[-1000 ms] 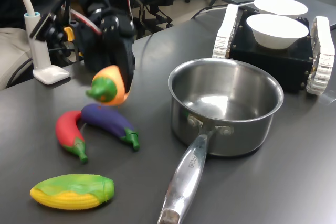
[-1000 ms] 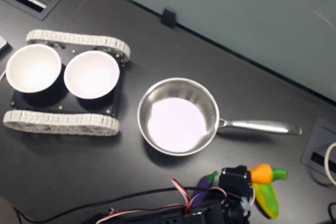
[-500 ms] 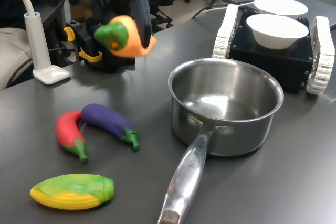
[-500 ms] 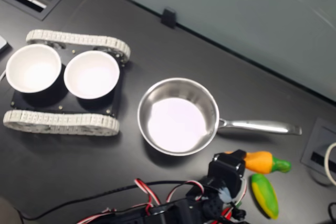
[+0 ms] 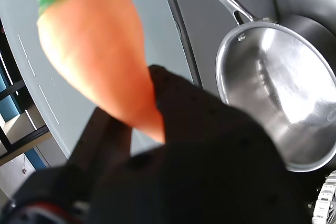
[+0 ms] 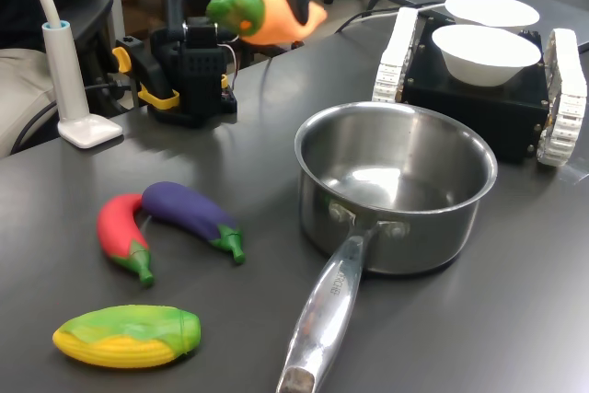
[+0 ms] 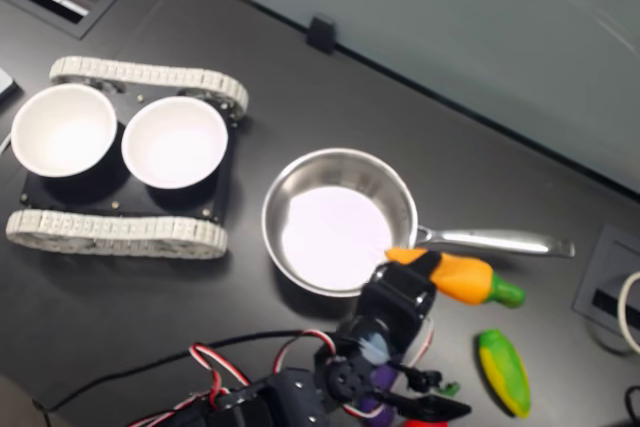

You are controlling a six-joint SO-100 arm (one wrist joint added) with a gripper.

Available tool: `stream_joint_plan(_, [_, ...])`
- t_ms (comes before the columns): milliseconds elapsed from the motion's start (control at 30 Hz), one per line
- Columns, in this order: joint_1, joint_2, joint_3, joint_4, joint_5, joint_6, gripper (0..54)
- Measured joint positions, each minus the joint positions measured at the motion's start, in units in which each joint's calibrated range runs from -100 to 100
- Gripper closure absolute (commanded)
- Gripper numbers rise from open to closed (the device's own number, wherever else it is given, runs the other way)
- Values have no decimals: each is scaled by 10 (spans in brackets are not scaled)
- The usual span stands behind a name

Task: Pick up the carrot and place them in the pan

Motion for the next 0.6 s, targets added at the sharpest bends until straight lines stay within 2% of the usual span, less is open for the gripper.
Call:
stream_joint_plan(167, [-99,-44,24,-6,-32,73,536])
stream_joint_plan(333, [-182,-86,54,-8,-54,115,536])
stream_joint_plan(400, [-201,-102,72,-14,-64,129,536])
stream_joint_plan(600, [-237,-148,147,-46,-88,136,536])
